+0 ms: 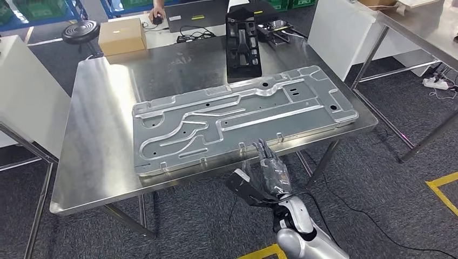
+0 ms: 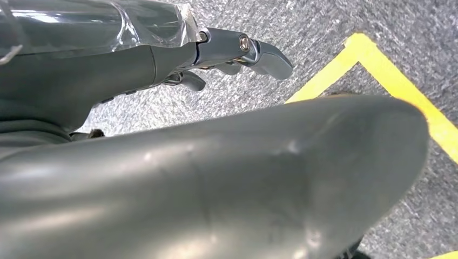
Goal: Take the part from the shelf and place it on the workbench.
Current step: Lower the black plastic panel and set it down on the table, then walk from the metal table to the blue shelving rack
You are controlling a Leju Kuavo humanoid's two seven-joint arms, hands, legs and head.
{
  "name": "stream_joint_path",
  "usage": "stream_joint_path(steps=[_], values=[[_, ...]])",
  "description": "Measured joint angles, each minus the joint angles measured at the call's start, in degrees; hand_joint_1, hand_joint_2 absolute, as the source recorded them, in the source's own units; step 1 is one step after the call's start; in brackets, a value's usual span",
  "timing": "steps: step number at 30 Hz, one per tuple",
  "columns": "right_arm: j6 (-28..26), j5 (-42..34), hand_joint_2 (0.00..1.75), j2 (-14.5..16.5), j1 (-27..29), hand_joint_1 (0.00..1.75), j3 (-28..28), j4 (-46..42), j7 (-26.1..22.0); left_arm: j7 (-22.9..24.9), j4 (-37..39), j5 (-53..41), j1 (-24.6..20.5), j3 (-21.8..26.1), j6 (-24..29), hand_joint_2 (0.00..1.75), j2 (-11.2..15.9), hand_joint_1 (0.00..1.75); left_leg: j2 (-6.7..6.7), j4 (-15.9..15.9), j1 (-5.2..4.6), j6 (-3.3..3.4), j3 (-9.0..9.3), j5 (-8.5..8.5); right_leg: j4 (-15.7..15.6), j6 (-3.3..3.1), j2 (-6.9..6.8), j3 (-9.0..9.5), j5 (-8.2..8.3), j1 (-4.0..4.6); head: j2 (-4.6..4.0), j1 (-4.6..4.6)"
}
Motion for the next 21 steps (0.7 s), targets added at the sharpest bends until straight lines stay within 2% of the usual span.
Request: stream_joint_path(steps=[2, 3, 4, 6, 7, 8, 9, 10, 11, 12, 13, 14, 15, 17, 18, 19, 21], values=[[-1.46, 0.58, 0.00, -1.14, 2.93, 0.00, -1.10, 0.75, 1.55, -0.13, 0.00, 0.21, 0.49, 0.07, 0.66, 0.00, -0.07, 0.00, -0.01, 0.20, 0.26, -0.55, -0.35, 0.27, -0.24, -1.01, -0.22, -0.48, 0.49, 0.03, 0.01, -0.02], [-2.18, 0.34, 0.00, -1.89, 4.80, 0.00, -1.80, 1.10, 1.95, -0.17, 0.00, 0.47, 0.88, 0.12, 1.12, 0.00, -0.19, 0.00, -0.02, 1.19, 0.43, -0.85, -0.76, -1.05, -0.27, -1.49, -0.38, -0.83, 0.98, 0.04, 0.01, -0.02], [-2.81, -0.21, 0.00, -2.64, 6.76, 0.00, -2.56, 1.44, 2.05, -0.19, 0.00, 0.78, 1.28, 0.17, 1.46, 0.00, -0.30, 0.00, -0.05, 3.40, 0.58, -1.15, -1.50, -3.49, -0.33, -1.88, -0.54, -1.38, 1.57, -0.01, 0.01, -0.02], [-3.94, -1.58, 0.00, -4.01, 10.85, 0.00, -4.21, 2.26, 2.16, -0.06, 0.00, 1.43, 1.87, 0.24, 1.72, 0.00, -0.48, 0.00, -0.04, 11.03, 0.75, -1.68, -3.52, -10.04, -0.28, -2.29, -0.64, -3.00, 2.86, 0.07, 0.00, -0.02], [-4.56, -2.32, 0.00, -4.66, 12.84, 0.00, -5.03, 2.74, 2.17, 0.02, 0.00, 1.67, 1.99, 0.26, 1.70, 0.00, -0.49, 0.00, -0.05, 14.95, 0.80, -1.80, -4.22, -12.13, -0.25, -2.33, -0.66, -3.94, 3.52, 0.14, 0.00, -0.02], [-5.28, -3.11, 0.00, -5.27, 14.70, 0.00, -5.85, 3.26, 2.17, 0.10, 0.00, 1.91, 2.02, 0.28, 1.66, 0.00, -0.49, 0.00, -0.05, 17.60, 0.82, -1.79, -4.24, -12.77, -0.22, -2.35, -0.68, -4.85, 4.17, 0.24, 0.00, -0.02], [-6.12, -4.04, 0.00, -5.83, 16.35, 0.00, -6.68, 3.82, 2.16, 0.12, 0.00, 2.12, 2.03, 0.33, 1.62, 0.00, -0.50, 0.00, -0.05, 18.33, 0.79, -1.66, -3.39, -12.02, -0.20, -2.32, -0.69, -5.68, 4.77, 0.32, 0.00, -0.02], [-7.02, -5.16, 0.00, -6.36, 17.93, 0.00, -7.58, 4.45, 2.13, 0.14, 0.00, 2.33, 2.04, 0.41, 1.58, 0.00, -0.50, 0.00, -0.06, 17.05, 0.72, -1.38, -1.54, -10.46, -0.18, -2.27, -0.66, -6.46, 5.37, 0.42, 0.00, -0.02], [-8.12, -6.69, 0.00, -6.83, 19.40, 0.00, -8.59, 5.16, 2.09, 0.15, 0.00, 2.51, 2.01, 0.53, 1.55, 0.00, -0.48, 0.00, -0.11, 13.79, 0.58, -0.93, 1.24, -8.96, -0.17, -2.20, -0.63, -7.09, 5.94, 0.48, 0.00, -0.02], [-9.35, -8.86, 0.00, -7.24, 20.85, 0.00, -9.73, 5.99, 1.90, 0.14, 0.00, 2.66, 1.94, 0.67, 1.54, 0.00, -0.42, 0.00, -0.18, 9.20, 0.34, -0.38, 4.76, -8.21, -0.15, -2.04, -0.57, -7.59, 6.46, 0.57, 0.00, -0.02], [-10.86, -11.70, 0.00, -7.68, 22.41, 0.00, -11.02, 6.94, 1.36, 0.11, 0.00, 2.75, 1.81, 0.83, 1.53, 0.00, -0.35, 0.00, -0.25, 4.37, 0.08, 0.14, 8.08, -8.25, -0.15, -1.82, -0.57, -7.93, 6.98, 0.64, 0.00, -0.02], [-12.57, -15.22, 0.00, -8.09, 23.96, 0.00, -12.36, 8.02, 0.41, 0.07, 0.00, 2.81, 1.68, 0.97, 1.53, 0.00, -0.28, 0.00, -0.33, 0.66, -0.20, 0.53, 10.40, -8.76, -0.20, -1.55, -0.62, -8.15, 7.52, 0.65, 0.00, -0.02], [-14.05, -18.66, 0.00, -8.46, 25.38, 0.00, -13.60, 9.22, -1.02, 0.03, 0.00, 2.87, 1.63, 1.08, 1.52, 0.00, -0.24, 0.00, -0.37, -1.57, -0.43, 0.79, 11.63, -9.23, -0.28, -1.21, -0.67, -8.31, 8.04, 0.61, 0.00, -0.01], [-16.42, -24.68, 0.00, -9.27, 27.99, 0.00, -15.76, 11.93, -4.22, -0.01, 0.00, 3.08, 1.75, 1.23, 1.55, 0.00, -0.25, 0.00, -0.31, -2.51, -0.52, 1.20, 11.11, -8.65, -0.39, -0.53, -0.63, -8.63, 8.73, 0.43, 0.00, 0.00], [-17.15, -27.24, 0.00, -9.56, 29.23, 0.00, -16.84, 13.48, -5.58, -0.02, 0.00, 3.22, 1.83, 1.26, 1.59, 0.00, -0.25, 0.00, -0.24, -2.59, -0.44, 1.56, 10.54, -7.99, 0.26, -0.22, -0.49, -9.07, 7.76, 0.34, 0.00, 0.02], [-17.73, -30.01, 0.00, -9.78, 30.54, 0.00, -18.10, 15.19, -7.10, -0.02, 0.00, 3.39, 1.86, 1.28, 1.64, 0.00, -0.26, 0.00, -0.16, -2.71, -0.31, 1.93, 9.87, -7.23, 1.95, 0.04, -0.33, -9.77, 5.67, 0.26, 0.00, 0.03], [-18.19, -36.96, 0.00, -9.87, 32.84, 0.00, -21.07, 19.29, -11.27, -0.04, 0.00, 3.76, 1.80, 1.30, 1.72, 0.00, -0.28, 0.00, -0.12, -2.74, -0.25, 2.46, 8.35, -5.88, 8.73, 0.45, -0.10, -11.78, -0.76, 0.12, 0.00, 0.09]])
